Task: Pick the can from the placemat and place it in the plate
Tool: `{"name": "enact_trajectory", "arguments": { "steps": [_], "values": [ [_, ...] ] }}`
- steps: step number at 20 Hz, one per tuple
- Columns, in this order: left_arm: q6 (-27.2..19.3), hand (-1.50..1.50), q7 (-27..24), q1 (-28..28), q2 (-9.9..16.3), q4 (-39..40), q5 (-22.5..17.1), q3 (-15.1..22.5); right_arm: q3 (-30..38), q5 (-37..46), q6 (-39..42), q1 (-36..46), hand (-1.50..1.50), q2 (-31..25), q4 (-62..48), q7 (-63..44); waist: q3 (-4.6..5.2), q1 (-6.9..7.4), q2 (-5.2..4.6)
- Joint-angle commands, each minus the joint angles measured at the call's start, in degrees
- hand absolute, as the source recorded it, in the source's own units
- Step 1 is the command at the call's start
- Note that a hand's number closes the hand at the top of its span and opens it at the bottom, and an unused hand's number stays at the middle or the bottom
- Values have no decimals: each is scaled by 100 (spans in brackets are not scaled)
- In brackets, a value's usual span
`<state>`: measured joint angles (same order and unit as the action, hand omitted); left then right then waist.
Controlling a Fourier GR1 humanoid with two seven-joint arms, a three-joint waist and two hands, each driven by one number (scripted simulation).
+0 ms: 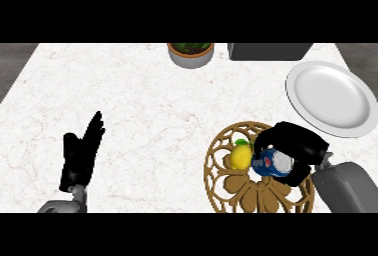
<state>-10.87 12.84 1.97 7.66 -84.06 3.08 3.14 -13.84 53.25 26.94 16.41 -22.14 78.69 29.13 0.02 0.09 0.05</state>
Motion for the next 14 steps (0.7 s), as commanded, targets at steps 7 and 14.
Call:
{"name": "enact_trajectory", "arguments": {
  "steps": [7, 14],
  "values": [
    [239, 0, -60, -73, 208, -67, -113, -131, 1697, 244, -1593, 608, 150, 838, -727, -2336, -5, 118, -43],
    [163, 0, 142, 215, 81, 23, -63, -112, 2316, 371, -2759, 1548, 150, 1015, -1221, -2956, -5, 50, -25]
  ]
}}
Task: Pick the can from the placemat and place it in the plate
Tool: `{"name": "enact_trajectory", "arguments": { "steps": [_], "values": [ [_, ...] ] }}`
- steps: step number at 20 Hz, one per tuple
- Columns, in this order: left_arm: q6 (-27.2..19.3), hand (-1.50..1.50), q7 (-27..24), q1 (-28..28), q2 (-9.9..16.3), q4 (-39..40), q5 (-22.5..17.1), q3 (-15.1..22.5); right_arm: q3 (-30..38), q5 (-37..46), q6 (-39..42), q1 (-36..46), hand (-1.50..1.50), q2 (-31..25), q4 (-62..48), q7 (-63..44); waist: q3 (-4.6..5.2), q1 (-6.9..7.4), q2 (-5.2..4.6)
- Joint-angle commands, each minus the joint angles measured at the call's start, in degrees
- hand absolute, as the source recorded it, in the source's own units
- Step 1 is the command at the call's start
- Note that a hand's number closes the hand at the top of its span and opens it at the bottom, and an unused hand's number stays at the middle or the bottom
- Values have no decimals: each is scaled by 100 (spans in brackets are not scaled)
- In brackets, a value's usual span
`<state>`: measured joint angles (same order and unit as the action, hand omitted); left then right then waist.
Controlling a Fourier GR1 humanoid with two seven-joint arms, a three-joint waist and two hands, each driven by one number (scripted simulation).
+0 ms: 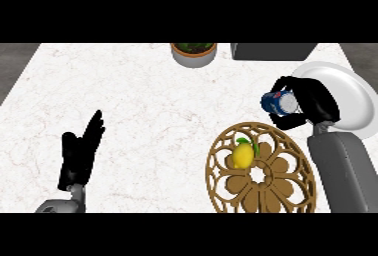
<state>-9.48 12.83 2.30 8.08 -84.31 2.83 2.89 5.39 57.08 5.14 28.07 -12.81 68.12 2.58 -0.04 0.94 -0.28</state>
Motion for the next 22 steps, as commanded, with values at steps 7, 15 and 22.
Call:
{"name": "enact_trajectory", "arguments": {
  "steps": [7, 15, 22],
  "values": [
    [-81, 0, 208, 94, -68, -80, 90, -8, 759, 201, -1385, 144, 150, -37, 500, -918, 3, -102, 34],
    [204, 0, -178, 105, 50, 275, -35, -285, 1202, 44, -1684, 1121, 150, -476, -1000, -1177, 4, -47, 15],
    [190, 0, -306, -187, -107, 80, 44, -119, 1747, -198, -2004, 1881, 150, -1485, -3277, -200, 0, 35, -10]
  ]
}}
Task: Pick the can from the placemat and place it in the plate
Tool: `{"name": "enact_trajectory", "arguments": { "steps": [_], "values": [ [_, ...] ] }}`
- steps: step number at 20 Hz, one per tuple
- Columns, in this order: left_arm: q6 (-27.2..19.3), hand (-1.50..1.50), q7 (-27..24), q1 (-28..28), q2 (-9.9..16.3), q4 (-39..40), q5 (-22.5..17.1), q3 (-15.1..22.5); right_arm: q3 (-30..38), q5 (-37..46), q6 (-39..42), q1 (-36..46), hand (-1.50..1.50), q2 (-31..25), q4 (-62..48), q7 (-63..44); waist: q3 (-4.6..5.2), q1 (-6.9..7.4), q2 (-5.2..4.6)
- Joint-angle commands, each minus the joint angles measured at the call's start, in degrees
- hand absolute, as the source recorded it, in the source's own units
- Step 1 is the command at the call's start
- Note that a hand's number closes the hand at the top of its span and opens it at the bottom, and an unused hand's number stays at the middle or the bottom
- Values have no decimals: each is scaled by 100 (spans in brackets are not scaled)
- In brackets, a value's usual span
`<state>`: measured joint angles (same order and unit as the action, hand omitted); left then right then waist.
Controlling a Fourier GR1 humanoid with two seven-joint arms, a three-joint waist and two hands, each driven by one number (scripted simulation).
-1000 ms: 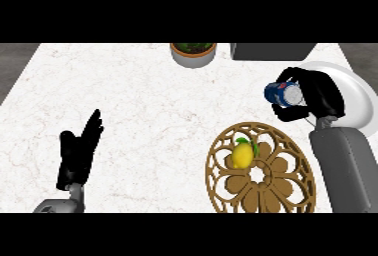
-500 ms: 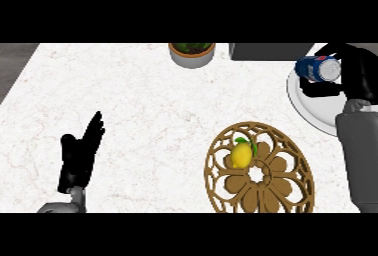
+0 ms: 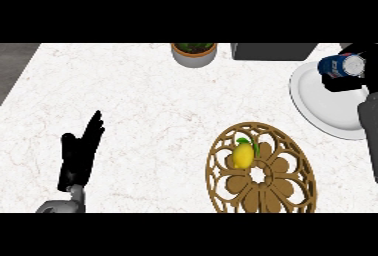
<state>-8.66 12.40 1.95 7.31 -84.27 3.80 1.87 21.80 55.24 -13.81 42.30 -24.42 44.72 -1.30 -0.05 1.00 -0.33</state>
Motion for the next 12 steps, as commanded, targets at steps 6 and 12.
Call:
{"name": "enact_trajectory", "arguments": {
  "steps": [6, 12],
  "values": [
    [-31, 0, 171, 260, -166, 48, 59, 65, 235, -26, -52, 667, 150, -702, -2209, 604, -5, 74, -32],
    [-43, 0, 175, 239, -100, -31, 168, 100, 322, -136, 816, 538, 150, -945, -3054, 1068, -20, 180, -88]
  ]
}}
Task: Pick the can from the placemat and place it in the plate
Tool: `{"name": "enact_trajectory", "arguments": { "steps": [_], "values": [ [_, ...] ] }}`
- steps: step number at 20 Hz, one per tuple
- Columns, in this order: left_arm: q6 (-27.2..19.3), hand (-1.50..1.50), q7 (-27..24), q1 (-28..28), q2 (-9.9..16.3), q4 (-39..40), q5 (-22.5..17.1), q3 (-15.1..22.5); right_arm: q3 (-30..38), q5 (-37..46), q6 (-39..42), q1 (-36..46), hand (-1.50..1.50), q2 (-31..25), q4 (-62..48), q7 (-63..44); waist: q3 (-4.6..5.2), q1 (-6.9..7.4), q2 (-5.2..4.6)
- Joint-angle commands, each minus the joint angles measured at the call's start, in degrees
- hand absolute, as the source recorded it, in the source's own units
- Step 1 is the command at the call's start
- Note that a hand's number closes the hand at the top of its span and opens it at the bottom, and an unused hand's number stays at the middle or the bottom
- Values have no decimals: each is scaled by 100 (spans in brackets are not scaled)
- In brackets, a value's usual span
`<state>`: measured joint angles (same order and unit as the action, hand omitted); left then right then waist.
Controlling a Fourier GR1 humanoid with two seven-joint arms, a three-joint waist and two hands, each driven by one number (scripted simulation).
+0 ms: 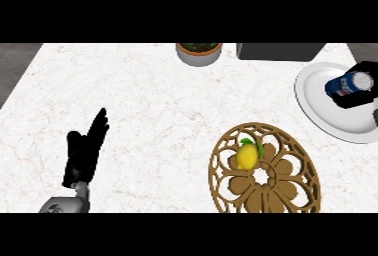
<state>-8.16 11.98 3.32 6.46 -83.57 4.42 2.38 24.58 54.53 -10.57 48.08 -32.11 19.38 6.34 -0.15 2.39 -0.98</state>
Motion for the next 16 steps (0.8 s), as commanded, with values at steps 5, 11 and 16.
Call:
{"name": "enact_trajectory", "arguments": {
  "steps": [5, 11, 16],
  "values": [
    [81, 0, -57, -84, -29, 36, -73, -24, -73, 76, 1167, 4, -150, -597, -946, 460, -7, 67, -29],
    [98, 0, 187, 11, 48, -144, -122, -115, 425, -562, 1124, 25, -150, -313, -733, 1747, -11, -6, 13],
    [58, 0, 146, 126, 101, -64, -74, -176, 1723, -1919, 1528, 80, -150, -459, -747, 2501, -26, -121, 6]
  ]
}}
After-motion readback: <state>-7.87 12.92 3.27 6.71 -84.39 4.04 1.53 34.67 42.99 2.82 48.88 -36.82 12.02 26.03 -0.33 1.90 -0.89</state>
